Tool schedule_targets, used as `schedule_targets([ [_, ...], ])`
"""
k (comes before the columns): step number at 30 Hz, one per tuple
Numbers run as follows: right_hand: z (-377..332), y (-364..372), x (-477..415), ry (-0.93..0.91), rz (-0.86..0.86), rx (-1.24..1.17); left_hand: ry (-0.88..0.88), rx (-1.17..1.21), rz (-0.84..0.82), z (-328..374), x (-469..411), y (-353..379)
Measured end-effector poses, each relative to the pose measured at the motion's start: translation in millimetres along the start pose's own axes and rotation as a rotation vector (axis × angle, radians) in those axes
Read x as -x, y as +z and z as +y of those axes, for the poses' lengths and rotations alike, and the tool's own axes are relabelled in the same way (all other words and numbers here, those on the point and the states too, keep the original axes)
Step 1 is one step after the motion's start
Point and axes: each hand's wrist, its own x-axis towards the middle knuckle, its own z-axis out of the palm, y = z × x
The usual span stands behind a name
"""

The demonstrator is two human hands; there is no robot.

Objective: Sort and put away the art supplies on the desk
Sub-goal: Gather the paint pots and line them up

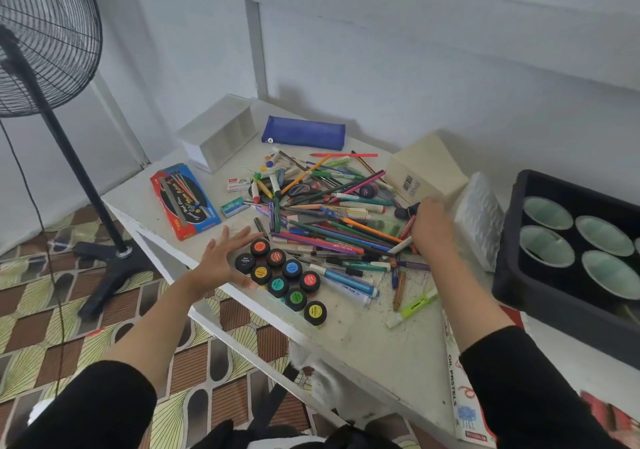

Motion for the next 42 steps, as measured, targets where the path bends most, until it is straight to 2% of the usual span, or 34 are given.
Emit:
schedule_targets([
  [5, -8, -15, 19, -0.081, 0.13, -0.199, -0.009, -0.019, 0.009, 1, -1, 0],
  [7, -9, -23, 35, -0.083, 0.118, -0.354, -0.005, -0.009, 0.005, 1, 0, 0],
  [10, -9, -33, 62, 0.023, -0.137, -0.869, 0.002, 0.001, 0.002, 2, 1, 0],
  [12, -8, -33, 77, 0.031, -0.318, -0.979, 0.001, 0.002, 0.004, 2, 1, 1],
  [17, -12, -19, 97, -0.098, -0.431, -0.855, -0.009, -0.018, 0.016, 6, 1, 2],
  [23, -33, -5, 121, -0.448, -0.45, -0.714, -0.019, -0.029, 0.009, 6, 2, 2],
  [31, -47, 4, 125, -0.712, -0.533, -0.228, -0.015, 0.001, -0.009, 1, 0, 1],
  [35, -52, 4, 123, -0.823, -0.496, 0.013, -0.009, -0.01, -0.006, 1, 0, 1],
  [39, -50, 9, 122, -0.906, -0.427, 0.093, -0.009, -0.017, -0.008, 1, 0, 1],
  [42, -50, 7, 116, -0.886, -0.525, 0.032, -0.014, -0.012, -0.006, 2, 1, 1],
])
